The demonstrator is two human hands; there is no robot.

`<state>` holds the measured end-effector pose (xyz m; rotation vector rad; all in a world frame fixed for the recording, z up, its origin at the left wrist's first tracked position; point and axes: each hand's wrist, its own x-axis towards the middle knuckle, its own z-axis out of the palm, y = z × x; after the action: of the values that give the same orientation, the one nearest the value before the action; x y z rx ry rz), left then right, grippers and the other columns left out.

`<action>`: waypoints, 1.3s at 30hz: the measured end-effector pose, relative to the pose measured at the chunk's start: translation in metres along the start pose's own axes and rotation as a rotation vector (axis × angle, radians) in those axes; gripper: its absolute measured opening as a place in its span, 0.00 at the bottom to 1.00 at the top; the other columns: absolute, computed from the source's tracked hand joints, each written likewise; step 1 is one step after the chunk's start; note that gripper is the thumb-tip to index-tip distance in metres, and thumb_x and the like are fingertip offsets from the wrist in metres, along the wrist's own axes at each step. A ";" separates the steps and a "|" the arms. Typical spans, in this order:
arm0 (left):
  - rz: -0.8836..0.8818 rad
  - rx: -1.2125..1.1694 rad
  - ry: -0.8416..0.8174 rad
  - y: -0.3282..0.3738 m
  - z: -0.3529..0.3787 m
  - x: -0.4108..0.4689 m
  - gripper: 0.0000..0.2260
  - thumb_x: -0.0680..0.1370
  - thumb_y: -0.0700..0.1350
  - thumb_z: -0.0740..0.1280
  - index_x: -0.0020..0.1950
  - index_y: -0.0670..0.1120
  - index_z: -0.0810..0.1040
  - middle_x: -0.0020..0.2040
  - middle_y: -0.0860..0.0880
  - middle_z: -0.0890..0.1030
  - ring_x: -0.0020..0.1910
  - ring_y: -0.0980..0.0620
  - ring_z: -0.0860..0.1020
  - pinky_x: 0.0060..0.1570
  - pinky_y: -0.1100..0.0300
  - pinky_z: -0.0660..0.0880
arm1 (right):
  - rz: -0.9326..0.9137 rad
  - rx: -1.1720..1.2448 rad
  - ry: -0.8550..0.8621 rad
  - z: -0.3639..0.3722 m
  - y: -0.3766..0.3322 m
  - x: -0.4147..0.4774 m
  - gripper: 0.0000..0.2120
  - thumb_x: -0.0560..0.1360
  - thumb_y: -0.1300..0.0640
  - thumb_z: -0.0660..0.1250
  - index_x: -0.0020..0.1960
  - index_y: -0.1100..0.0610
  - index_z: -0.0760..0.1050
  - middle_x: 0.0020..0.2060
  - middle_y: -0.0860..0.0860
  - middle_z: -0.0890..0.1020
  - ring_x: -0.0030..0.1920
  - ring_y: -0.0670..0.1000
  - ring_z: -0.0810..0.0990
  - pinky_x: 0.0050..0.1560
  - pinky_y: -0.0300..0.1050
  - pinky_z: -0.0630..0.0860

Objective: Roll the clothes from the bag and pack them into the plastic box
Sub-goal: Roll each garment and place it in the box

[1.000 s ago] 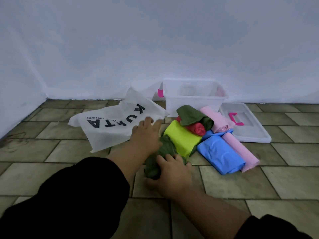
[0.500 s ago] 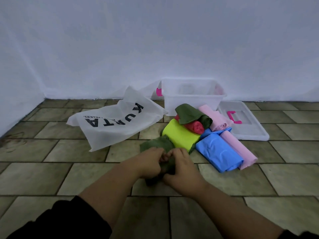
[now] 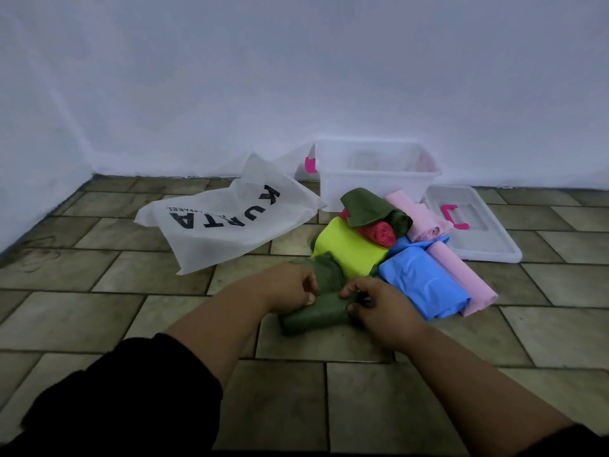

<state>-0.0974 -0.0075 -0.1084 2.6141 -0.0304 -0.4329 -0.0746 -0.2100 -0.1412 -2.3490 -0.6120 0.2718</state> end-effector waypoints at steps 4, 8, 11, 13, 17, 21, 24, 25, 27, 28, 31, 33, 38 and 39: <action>0.118 0.106 0.180 -0.001 0.019 -0.009 0.14 0.72 0.54 0.70 0.56 0.56 0.73 0.55 0.53 0.70 0.52 0.55 0.69 0.49 0.61 0.66 | 0.029 -0.016 -0.039 -0.003 0.000 0.007 0.12 0.73 0.54 0.67 0.42 0.36 0.73 0.44 0.43 0.79 0.45 0.45 0.77 0.44 0.40 0.74; 0.134 0.217 0.213 -0.007 0.032 -0.011 0.24 0.70 0.57 0.71 0.62 0.55 0.69 0.60 0.52 0.72 0.57 0.52 0.71 0.54 0.58 0.68 | 0.037 -0.074 -0.022 -0.002 -0.004 0.010 0.08 0.74 0.52 0.66 0.45 0.38 0.73 0.42 0.45 0.81 0.45 0.47 0.78 0.53 0.51 0.75; 0.088 0.193 0.191 -0.007 0.028 -0.005 0.22 0.73 0.56 0.68 0.64 0.53 0.69 0.62 0.50 0.73 0.57 0.50 0.73 0.51 0.59 0.67 | -0.021 -0.151 0.005 -0.003 -0.007 0.011 0.08 0.74 0.50 0.65 0.51 0.39 0.75 0.47 0.43 0.80 0.51 0.48 0.76 0.57 0.54 0.73; 0.049 0.150 0.153 -0.007 0.022 0.000 0.20 0.74 0.55 0.67 0.64 0.52 0.70 0.62 0.49 0.75 0.57 0.50 0.74 0.50 0.59 0.67 | -0.142 -0.294 0.057 -0.002 -0.007 0.011 0.16 0.72 0.49 0.65 0.60 0.43 0.74 0.59 0.44 0.76 0.59 0.50 0.72 0.58 0.53 0.71; -0.008 0.077 0.056 -0.009 0.008 0.008 0.18 0.78 0.54 0.63 0.66 0.49 0.72 0.61 0.45 0.76 0.56 0.48 0.74 0.50 0.59 0.68 | -0.251 -0.504 0.071 0.002 -0.009 0.010 0.20 0.71 0.49 0.64 0.63 0.43 0.68 0.61 0.44 0.73 0.61 0.51 0.69 0.56 0.53 0.68; 0.060 0.267 0.236 -0.011 0.007 0.003 0.23 0.75 0.60 0.63 0.68 0.54 0.70 0.61 0.48 0.72 0.58 0.48 0.72 0.56 0.53 0.71 | -0.222 -0.538 0.061 0.004 -0.012 0.017 0.16 0.74 0.49 0.62 0.61 0.45 0.69 0.58 0.45 0.75 0.58 0.52 0.71 0.54 0.52 0.65; 0.178 0.251 0.353 -0.017 0.017 -0.001 0.20 0.71 0.56 0.69 0.60 0.53 0.71 0.56 0.51 0.73 0.55 0.50 0.72 0.52 0.56 0.70 | -0.210 -0.572 0.041 0.003 -0.015 0.022 0.13 0.75 0.49 0.59 0.59 0.47 0.69 0.55 0.47 0.77 0.57 0.53 0.71 0.53 0.52 0.64; 0.176 0.239 0.360 -0.019 0.019 -0.001 0.18 0.71 0.54 0.70 0.58 0.53 0.71 0.55 0.51 0.74 0.54 0.50 0.72 0.50 0.58 0.68 | -0.211 -0.584 0.038 0.003 -0.016 0.023 0.13 0.75 0.49 0.58 0.59 0.47 0.69 0.55 0.48 0.78 0.57 0.53 0.72 0.52 0.52 0.64; 0.134 0.189 0.354 -0.022 0.018 0.002 0.15 0.72 0.51 0.69 0.57 0.52 0.72 0.55 0.50 0.77 0.52 0.50 0.73 0.47 0.59 0.67 | -0.246 -0.604 0.050 0.002 -0.018 0.024 0.16 0.73 0.48 0.59 0.60 0.48 0.67 0.55 0.49 0.78 0.57 0.54 0.73 0.53 0.52 0.65; 0.111 0.169 0.329 -0.022 0.016 0.004 0.14 0.73 0.51 0.68 0.57 0.51 0.73 0.55 0.49 0.78 0.50 0.50 0.74 0.45 0.59 0.66 | -0.279 -0.617 0.059 0.003 -0.018 0.024 0.17 0.72 0.47 0.60 0.60 0.48 0.67 0.56 0.49 0.77 0.57 0.54 0.72 0.53 0.52 0.65; 0.031 0.123 0.207 -0.021 0.007 0.011 0.12 0.77 0.52 0.64 0.58 0.51 0.74 0.55 0.47 0.79 0.50 0.49 0.75 0.45 0.59 0.67 | -0.348 -0.664 0.050 0.008 -0.019 0.023 0.22 0.70 0.45 0.63 0.62 0.48 0.66 0.56 0.49 0.73 0.58 0.54 0.71 0.54 0.52 0.66; -0.026 0.208 0.187 -0.019 0.004 0.013 0.13 0.77 0.56 0.62 0.59 0.53 0.75 0.56 0.48 0.79 0.53 0.48 0.76 0.46 0.58 0.68 | -0.339 -0.679 0.029 0.011 -0.020 0.025 0.24 0.70 0.44 0.62 0.64 0.46 0.64 0.55 0.48 0.75 0.58 0.53 0.72 0.55 0.52 0.66; -0.308 0.030 0.523 -0.013 0.007 0.003 0.24 0.73 0.57 0.67 0.64 0.49 0.69 0.61 0.44 0.72 0.57 0.42 0.74 0.51 0.52 0.71 | -0.204 -0.647 0.011 0.011 -0.026 0.038 0.19 0.70 0.41 0.62 0.56 0.48 0.68 0.51 0.49 0.79 0.53 0.54 0.77 0.51 0.53 0.65; -0.361 -0.141 0.455 -0.009 0.010 0.003 0.26 0.73 0.55 0.67 0.67 0.48 0.65 0.64 0.43 0.71 0.59 0.42 0.74 0.53 0.52 0.72 | -0.136 -0.610 0.004 0.011 -0.028 0.040 0.18 0.70 0.41 0.62 0.55 0.49 0.68 0.50 0.50 0.80 0.52 0.55 0.77 0.50 0.53 0.64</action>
<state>-0.0979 -0.0046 -0.1216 2.5151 0.6057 0.0507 -0.0534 -0.1659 -0.1315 -2.8626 -0.9524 0.0127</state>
